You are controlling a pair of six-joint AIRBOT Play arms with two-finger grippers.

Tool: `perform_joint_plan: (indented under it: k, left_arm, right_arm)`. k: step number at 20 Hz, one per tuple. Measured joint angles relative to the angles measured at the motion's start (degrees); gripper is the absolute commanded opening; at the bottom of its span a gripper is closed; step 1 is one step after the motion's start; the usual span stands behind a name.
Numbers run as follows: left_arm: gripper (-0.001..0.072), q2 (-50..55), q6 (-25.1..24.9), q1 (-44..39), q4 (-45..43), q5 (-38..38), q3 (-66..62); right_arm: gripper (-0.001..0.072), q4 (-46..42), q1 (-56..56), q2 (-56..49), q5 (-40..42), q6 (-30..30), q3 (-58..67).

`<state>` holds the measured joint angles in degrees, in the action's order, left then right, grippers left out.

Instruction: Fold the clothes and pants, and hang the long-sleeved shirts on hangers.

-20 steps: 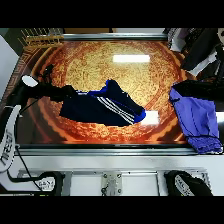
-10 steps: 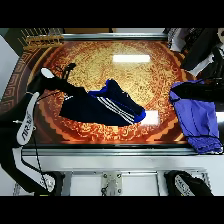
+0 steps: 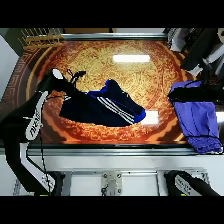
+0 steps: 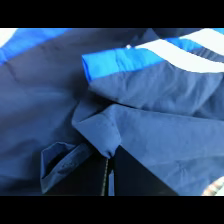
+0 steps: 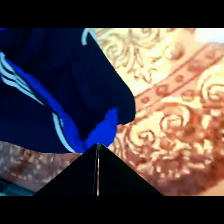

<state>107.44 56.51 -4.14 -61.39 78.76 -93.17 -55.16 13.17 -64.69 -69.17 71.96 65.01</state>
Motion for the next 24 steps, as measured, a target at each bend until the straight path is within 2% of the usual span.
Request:
perform_joint_plan:
  k: [1, 2, 6, 11, 12, 13, 14, 19, 24]
  left_arm:
    - [0.0001, -0.6, 0.1, 0.1, 0.0, 0.5, 0.0]
    - [0.0001, -1.5, 0.2, 0.2, -0.1, 0.9, -0.1]
    - [0.0002, -5.4, 0.5, 0.3, -0.1, 1.9, -0.1]
    - [0.0002, -8.9, 1.0, 0.4, -0.1, 2.3, -0.1]
    - [0.0001, -9.4, 1.0, 0.4, -0.2, 2.3, -0.1]
    - [0.0001, -9.8, 1.2, 0.4, -0.2, 2.3, -0.1]
    - [0.0001, -10.4, 1.5, 0.4, -0.2, 2.3, -0.1]
    - [0.0001, -18.3, 4.6, 0.9, -2.8, 1.1, -3.7]
    - [0.0002, -33.3, 10.2, 1.1, -4.4, 0.6, -16.6]
  right_arm:
    - [0.0477, -1.5, 0.0, -2.1, 0.5, 1.9, 0.0]
    - [0.0710, -2.7, 0.0, -5.0, 0.8, 3.5, 0.0]
    - [0.0707, -1.0, -2.4, -17.0, 1.5, 7.2, 0.0]
    - [0.0704, 4.9, -9.8, -28.2, 2.9, 8.7, 0.0]
    - [0.0592, 5.6, -11.2, -29.3, 3.5, 8.7, 0.0]
    - [0.0210, 6.1, -12.2, -30.0, 4.1, 8.7, 0.0]
    - [0.0022, 6.5, -13.1, -30.5, 4.7, 8.7, 0.2]
    - [0.0014, 7.2, -12.9, -26.6, 2.5, 6.5, 6.4]
    - [0.0014, 5.7, -11.0, -11.2, -7.0, 6.3, 24.4]
